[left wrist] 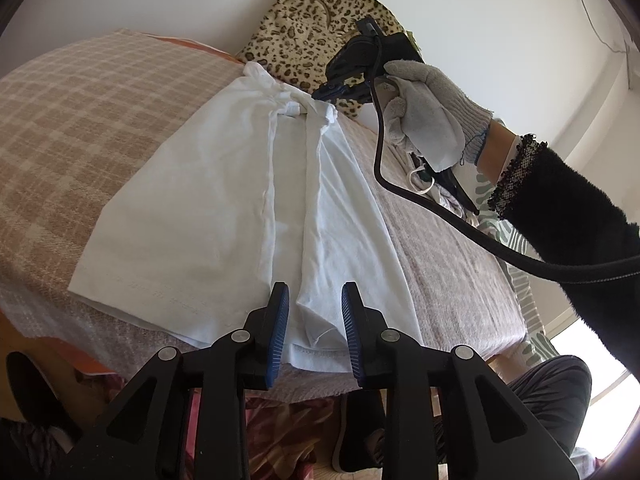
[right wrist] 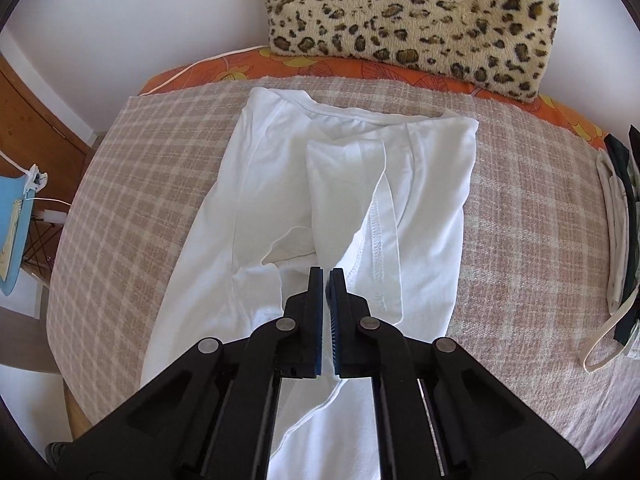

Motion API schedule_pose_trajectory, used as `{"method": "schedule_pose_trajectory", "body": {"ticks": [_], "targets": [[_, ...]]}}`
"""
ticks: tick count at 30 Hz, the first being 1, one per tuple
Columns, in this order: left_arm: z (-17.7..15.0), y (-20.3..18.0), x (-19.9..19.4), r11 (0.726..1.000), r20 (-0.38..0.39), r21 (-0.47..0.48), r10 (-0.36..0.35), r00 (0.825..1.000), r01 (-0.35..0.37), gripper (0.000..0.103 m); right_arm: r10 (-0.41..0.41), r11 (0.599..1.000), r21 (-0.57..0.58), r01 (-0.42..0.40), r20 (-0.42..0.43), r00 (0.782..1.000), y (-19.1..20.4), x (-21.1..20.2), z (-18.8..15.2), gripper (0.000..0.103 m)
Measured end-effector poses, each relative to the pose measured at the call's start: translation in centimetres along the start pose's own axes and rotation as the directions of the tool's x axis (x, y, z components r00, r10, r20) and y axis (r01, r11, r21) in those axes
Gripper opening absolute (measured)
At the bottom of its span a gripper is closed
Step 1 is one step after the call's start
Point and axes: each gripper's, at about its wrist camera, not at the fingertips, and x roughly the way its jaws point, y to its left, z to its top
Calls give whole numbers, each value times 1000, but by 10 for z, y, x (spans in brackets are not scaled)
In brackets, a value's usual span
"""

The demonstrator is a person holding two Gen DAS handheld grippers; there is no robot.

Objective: Fold small clothes
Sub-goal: 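Pinch and straighten the folded center panel with the right gripper while the left gripper pinches the hem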

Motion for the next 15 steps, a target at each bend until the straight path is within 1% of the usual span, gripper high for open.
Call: {"method": "schedule_pose_trajectory", "body": {"ticks": [3,5,8,9,12,14,15], "targets": [[-1,-1,2,1000,-9,7,-8,1000,8,28,-7,1000,-4,7,6,1000,2,-1,3,4],[-1,-3,3,1000,-10,27,10,1000,-10,28,-13,1000,-8,13,10,1000,2,-2,3,4],[-4,-3,-1,1000,-18,26,6,1000,-5,28,-17,1000,-10,17,10,1000,0,-4,2,4],[-5,-6,-4,999,-15,42,14,1000,-13,28,-17,1000,-11,17,9,1000,-1,-4,2,4],[-9,-22,-6,987,-2,150,52,999,-51,28,-21,1000,-16,21,9,1000,-3,-5,1,4],[-10,-30,-1,979,-21,187,82,996,-77,36,-15,1000,-8,15,12,1000,-4,-5,1,4],[-10,-30,3,975,-27,198,107,994,-99,37,-12,1000,-4,12,12,1000,-4,-5,1,4]]}}
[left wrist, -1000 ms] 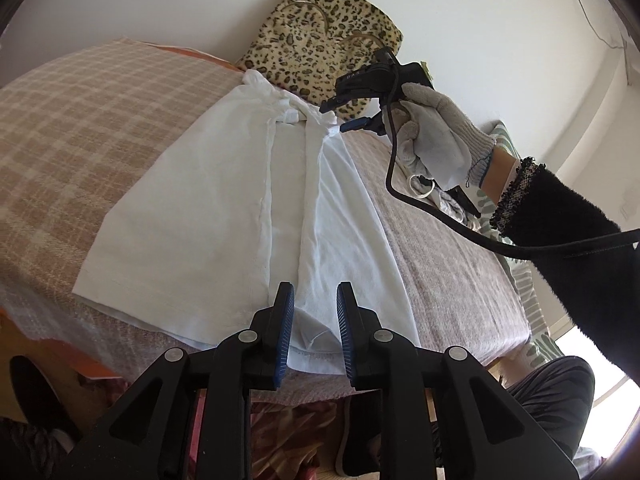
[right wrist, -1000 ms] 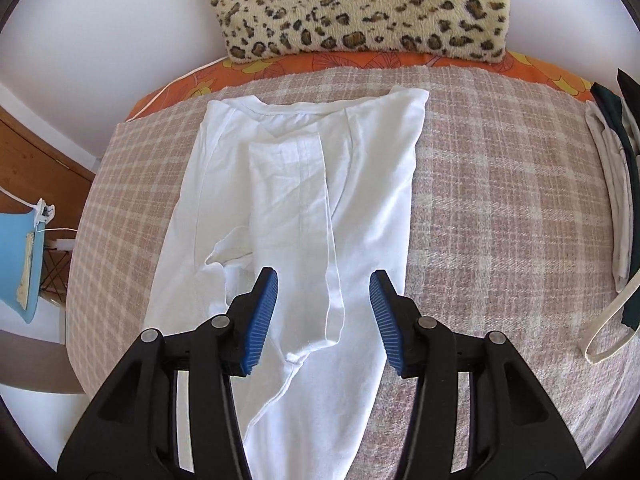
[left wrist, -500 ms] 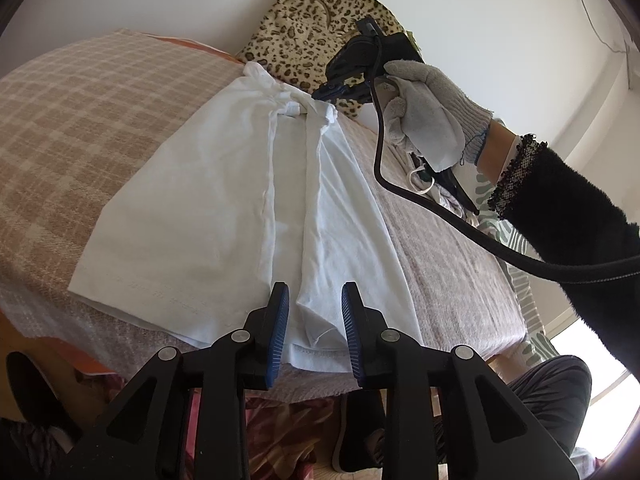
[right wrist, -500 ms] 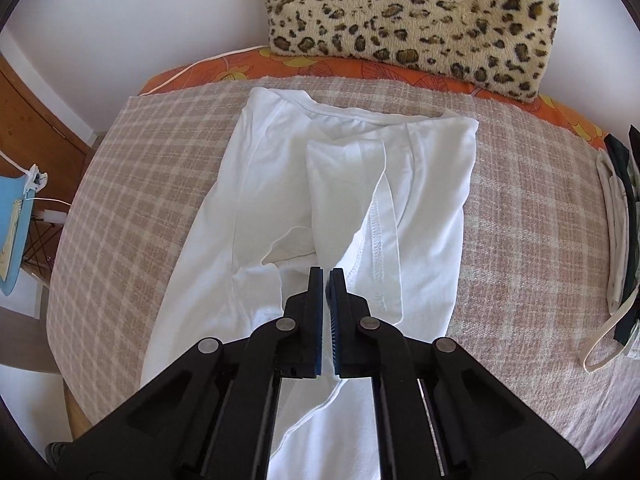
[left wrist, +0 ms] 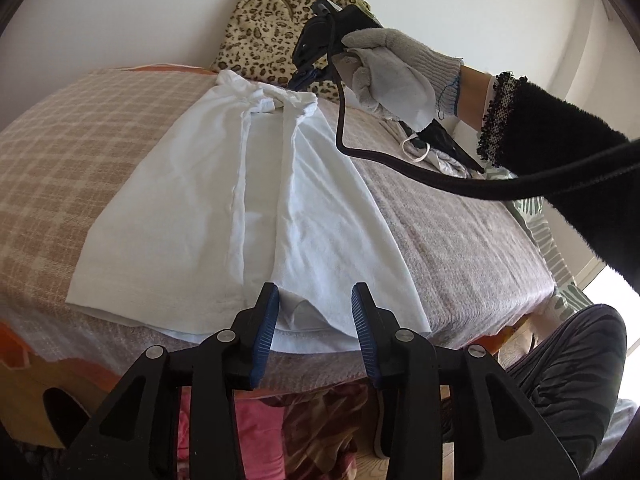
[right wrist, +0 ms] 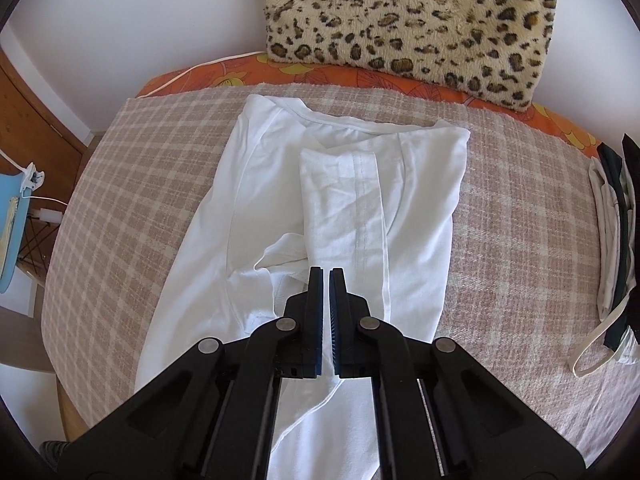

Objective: Fold small clothes
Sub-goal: 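Pinch and straighten the folded center panel with the right gripper while the left gripper pinches the hem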

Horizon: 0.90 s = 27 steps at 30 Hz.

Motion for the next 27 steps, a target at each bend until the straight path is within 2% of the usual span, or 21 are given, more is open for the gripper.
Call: {"method": "schedule_pose_trajectory", "body": {"ticks": [2,5,6,8,10,16,21,23,24,25,27], "targets": [[-2,4,2,1000,-10,-7,8,1000,-8,37,-2,1000,-1,2,2,1000,1,0,0,4],[-2,10,-1,999,9,-32,17,1000,-17,28,-8,1000,-4,8,5,1000,2,-1,0,4],[-2,13,-1,999,13,-48,7,1000,-7,24,-8,1000,-2,8,7,1000,2,-1,0,4],[-2,21,-1,993,26,-104,-61,998,64,15,-9,1000,2,9,9,1000,1,-2,0,4],[-3,27,1,989,24,-127,-74,997,77,6,-14,1000,3,14,13,1000,1,-4,1,4],[-3,20,-11,992,76,-82,-93,993,99,3,-9,1000,-13,9,25,1000,11,-8,5,3],[-2,23,-9,991,66,-95,-86,994,92,3,44,999,-30,-43,38,998,23,-13,14,3],[-1,24,-9,991,72,-101,-84,994,91,3,49,999,11,-50,43,998,15,-16,15,4],[-1,24,-9,991,73,-100,-86,994,93,3,50,998,41,-51,33,998,6,-16,14,13],[-1,24,-10,990,76,-101,-90,993,97,3,50,996,74,-51,24,998,-3,-15,11,35],[-1,23,-11,991,77,-93,-93,993,101,3,24,990,141,-27,24,999,-22,-12,2,55]]}}
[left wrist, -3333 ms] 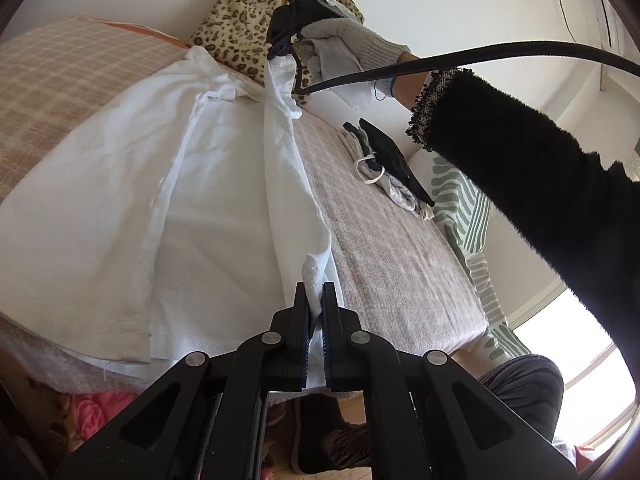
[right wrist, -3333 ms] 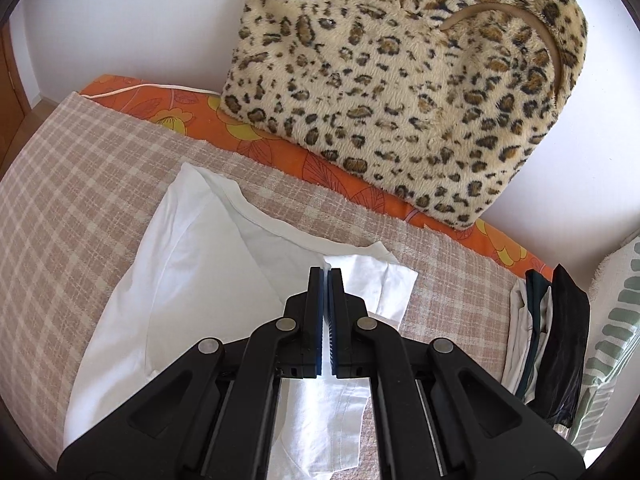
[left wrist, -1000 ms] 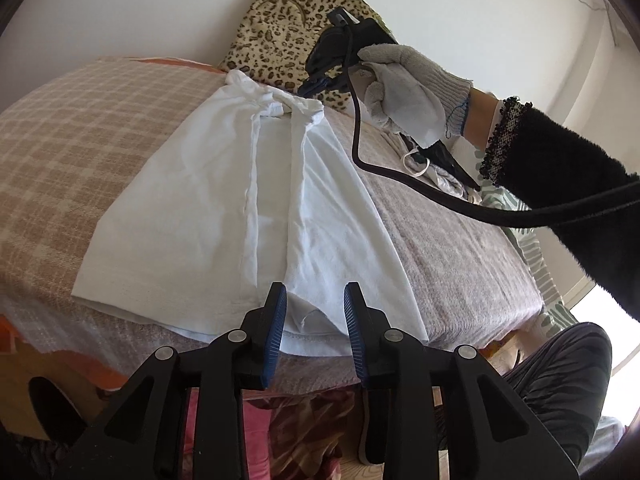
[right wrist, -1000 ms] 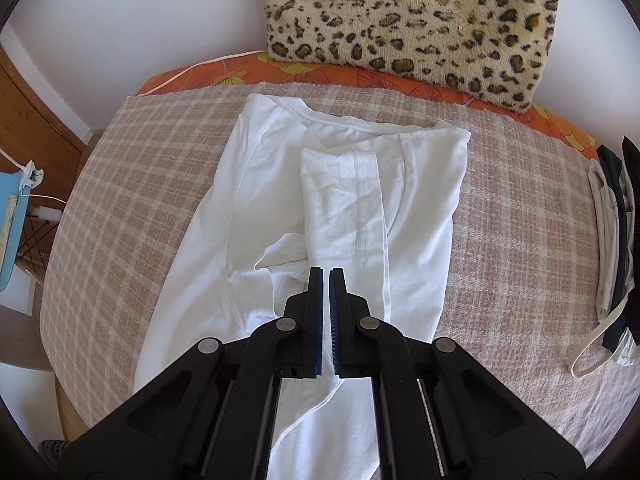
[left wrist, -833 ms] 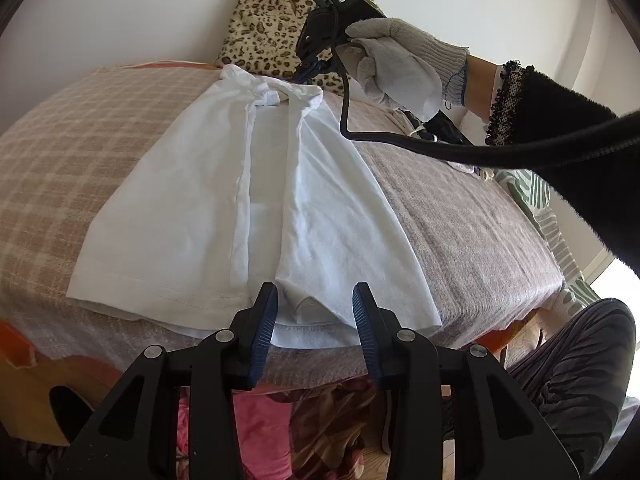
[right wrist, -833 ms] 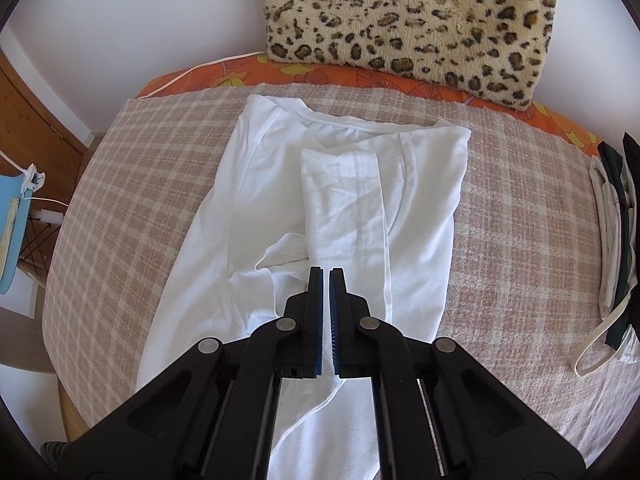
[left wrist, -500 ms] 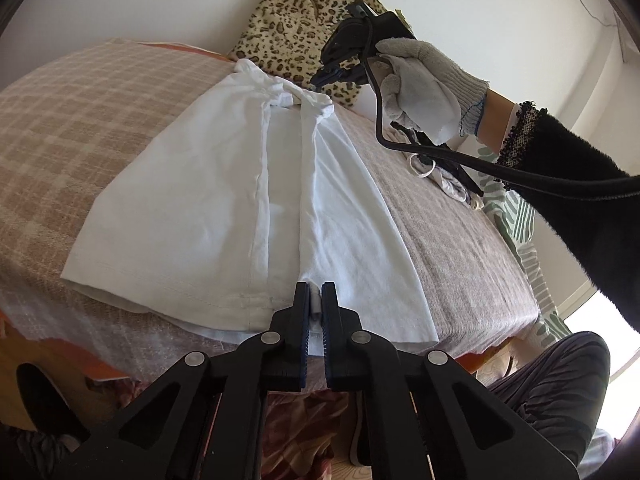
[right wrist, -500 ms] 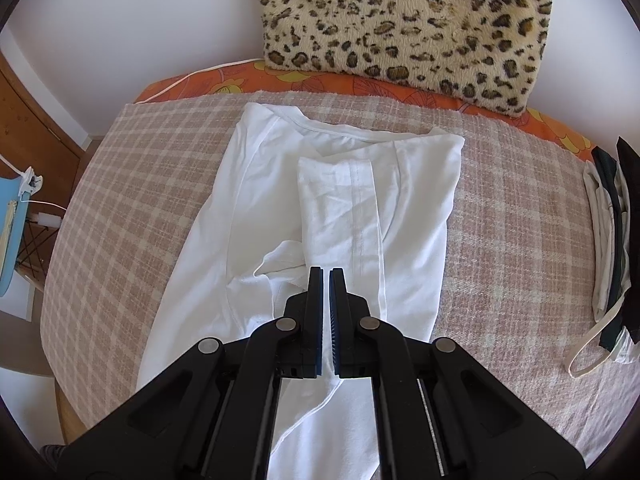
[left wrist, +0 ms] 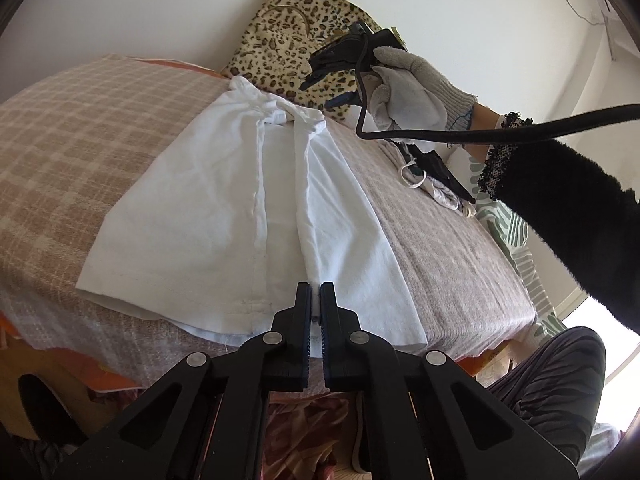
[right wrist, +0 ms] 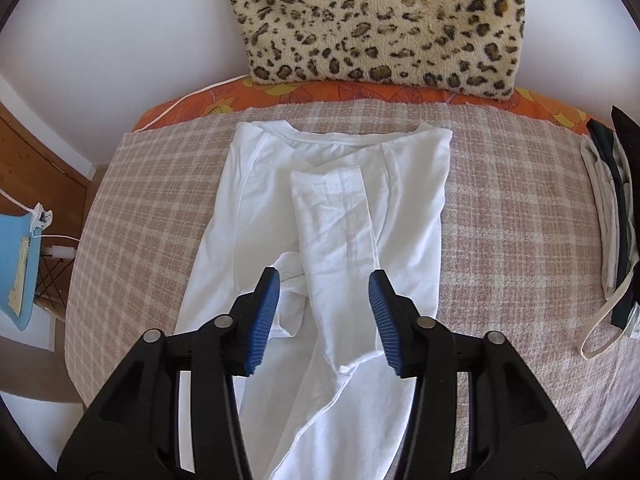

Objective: Fold small clothes
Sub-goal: 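Pinch and straighten the folded center panel with the right gripper while the left gripper pinches the hem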

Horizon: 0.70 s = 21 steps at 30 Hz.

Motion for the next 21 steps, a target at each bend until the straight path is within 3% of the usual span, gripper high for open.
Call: {"method": "schedule_pose_trajectory", "body": {"ticks": [6,8,10,11,12,13,21], "targets": [[0,0,1,1000,-2,-5,-8,1000,8,3,57,989,139,-48,-64,996,-36,18,-18,54],[0,0,0,1000,-2,-2,-8,1000,8,3,80,983,170,-67,-74,994,-40,26,-21,46],[0,0,0,1000,-2,0,-6,1000,6,3,107,979,183,-91,-83,991,-40,32,-22,31],[0,0,0,1000,-2,-3,-7,1000,7,3,108,980,175,-92,-87,990,-38,34,-23,25],[0,1,0,1000,-2,-7,-8,1000,8,3,108,983,156,-92,-91,990,-33,35,-22,12],[0,1,0,1000,-2,-10,-9,1000,9,3,98,987,135,-85,-93,991,-28,35,-22,7],[-2,-2,-2,1000,1,0,-23,1000,23,3,30,998,-52,-32,-51,998,32,17,-4,5]]}}
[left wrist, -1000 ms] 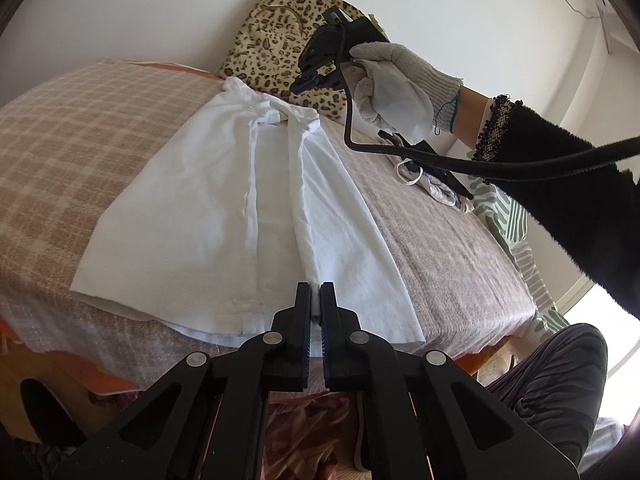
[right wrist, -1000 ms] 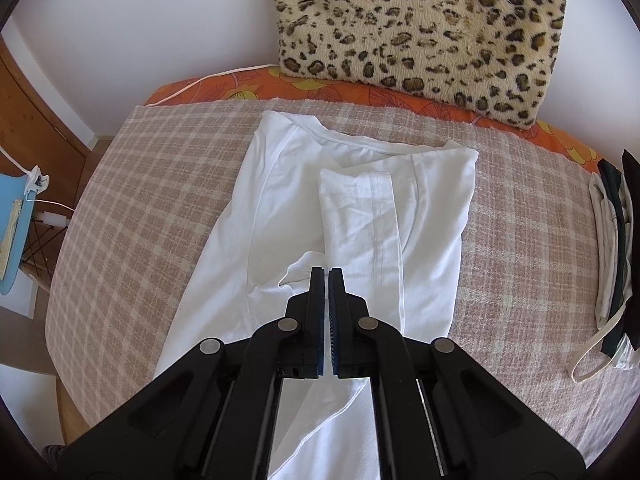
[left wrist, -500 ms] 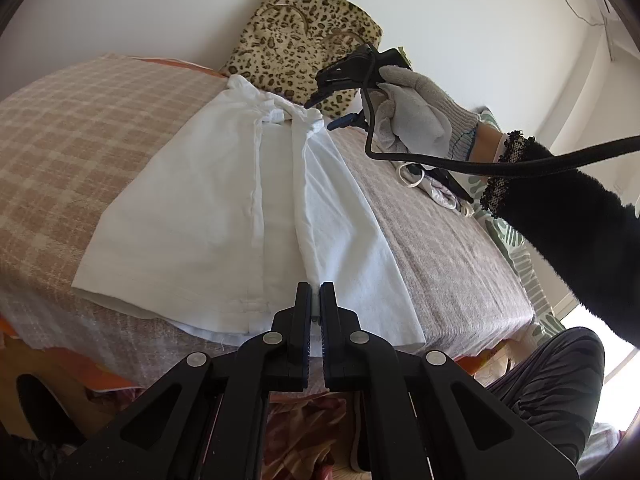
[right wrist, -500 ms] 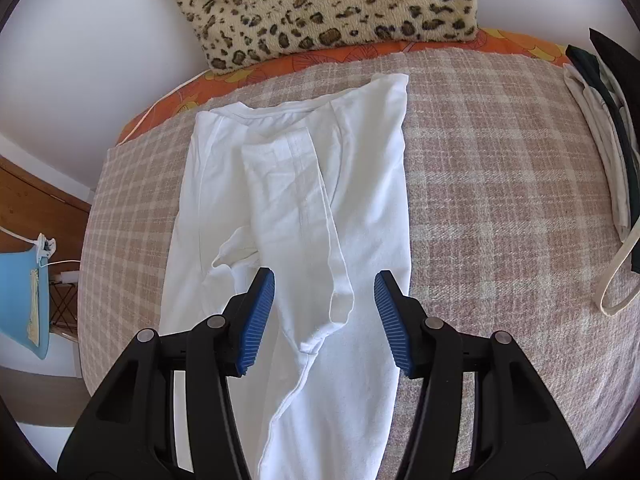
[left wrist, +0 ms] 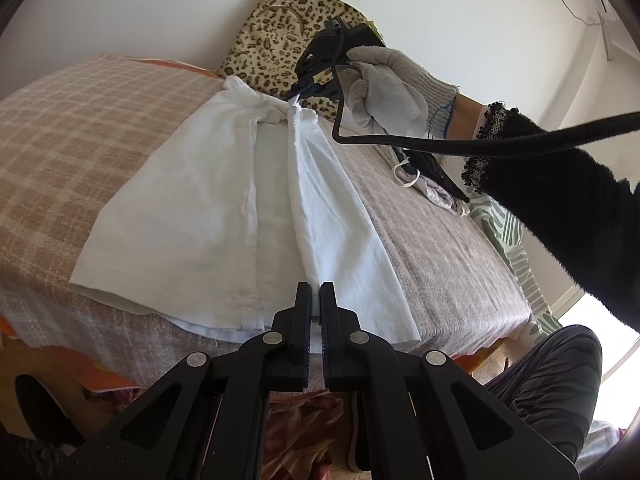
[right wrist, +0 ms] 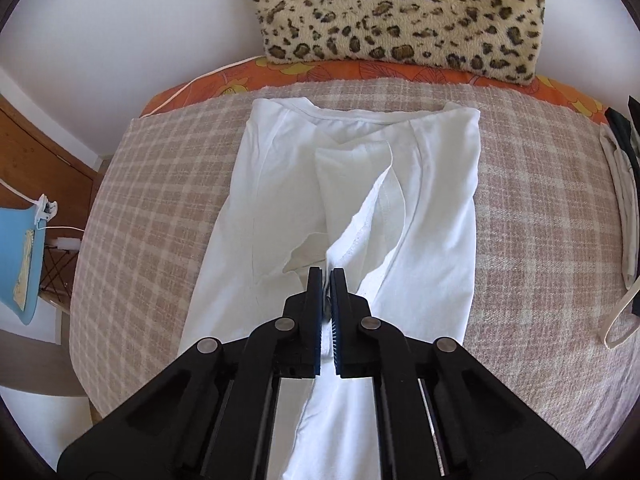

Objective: Fold small clothes

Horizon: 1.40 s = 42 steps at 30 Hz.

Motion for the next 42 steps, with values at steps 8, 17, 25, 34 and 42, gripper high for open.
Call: {"method": "schedule_pose_trajectory", "body": {"ticks": [8,17,25,34,42], "targets": [[-2,-1,-1,1000,3,-3,0,1000,0,3,54,989,-129,-67,-104,993,40,32,-3,7],[0,2,-4,1000,13,-19,-3,1000,3,3,117,993,22,-119,79,990,-13,-47,-17,50],[-3,-1,5,1000,-47,-5,-12,999,11,3,0,1000,12,1,-53,999,-65,-62,-141,50],[6,6,-44,997,-11,43,63,998,-62,31,0,999,-34,-3,-92,996,-62,-80,-229,50],[44,54,-72,982,4,34,186,983,-186,36,58,998,-34,-62,-101,993,-74,-85,-262,35]]}}
